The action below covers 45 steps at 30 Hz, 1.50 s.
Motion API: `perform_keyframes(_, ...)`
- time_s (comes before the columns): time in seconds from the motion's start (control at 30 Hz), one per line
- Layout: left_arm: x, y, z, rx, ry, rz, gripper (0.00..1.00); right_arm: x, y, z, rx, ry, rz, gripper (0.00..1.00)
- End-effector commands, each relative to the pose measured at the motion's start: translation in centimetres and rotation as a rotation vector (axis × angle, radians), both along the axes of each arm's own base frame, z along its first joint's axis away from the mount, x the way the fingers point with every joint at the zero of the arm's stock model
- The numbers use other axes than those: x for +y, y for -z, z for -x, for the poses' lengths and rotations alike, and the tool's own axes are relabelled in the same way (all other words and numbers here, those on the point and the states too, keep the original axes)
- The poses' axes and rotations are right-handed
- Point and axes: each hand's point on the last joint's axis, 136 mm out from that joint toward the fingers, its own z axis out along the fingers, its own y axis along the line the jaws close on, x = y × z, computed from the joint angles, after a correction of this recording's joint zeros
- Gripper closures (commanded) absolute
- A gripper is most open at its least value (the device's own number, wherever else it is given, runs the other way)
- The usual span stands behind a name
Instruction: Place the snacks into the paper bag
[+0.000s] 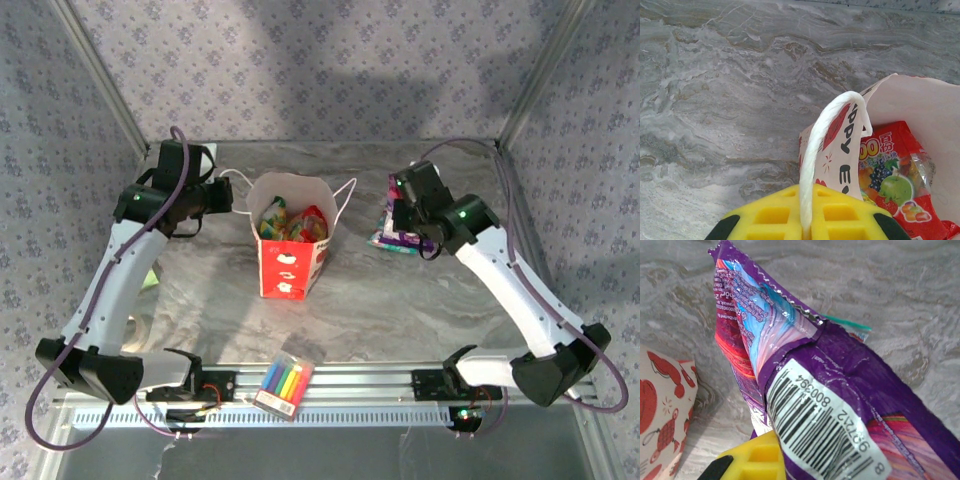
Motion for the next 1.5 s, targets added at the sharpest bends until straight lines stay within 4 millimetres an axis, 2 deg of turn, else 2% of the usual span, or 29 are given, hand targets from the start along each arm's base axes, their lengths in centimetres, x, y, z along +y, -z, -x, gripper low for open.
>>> perform_keyframes(0.0, 0.6, -0.6, 0.4, -0.025, 0.000, -0.013, 0.91, -0.1, -3.9, -1.2, -0.120, 0.004, 0.016, 1.00)
perform_keyframes(0.43, 2.1, -0.1, 1.1, -0.016, -0.031, -0.026, 0.91, 2.2, -10.3, -3.0, -0.272, -0.066, 0.002, 1.00)
perform_keyframes(0.67, 2.5, -0.1, 1.4, -0.017, -0.039, -0.025, 0.91, 2.7, -14.9, -3.5, -0.386, -0.083, 0.057, 1.00)
perform_keyframes(0.83, 3.1, -0.1, 1.6, -0.022, -0.055, -0.022, 0.91, 4.1, -18.0, -4.1, -0.463, -0.113, 0.049, 1.00)
perform_keyframes(1.0, 3.2, -0.1, 1.6, -0.020, -0.054, -0.018, 0.91, 7.9, -20.4, -4.5, -0.513, -0.211, 0.039, 1.00)
perform_keyframes(1.2, 3.3, 0.1, 1.8, -0.018, -0.055, -0.016, 0.91, 12.8, -22.0, -4.4, -0.558, -0.323, 0.041, 1.00)
perform_keyframes(1.37, 3.7, 0.3, 2.1, -0.018, -0.066, -0.021, 0.91, 16.1, -21.7, -4.3, -0.534, -0.394, -0.059, 1.00)
perform_keyframes(1.47, 4.0, 0.3, 2.1, -0.015, -0.075, -0.022, 0.91, 17.8, -20.5, -4.2, -0.496, -0.425, -0.099, 1.00)
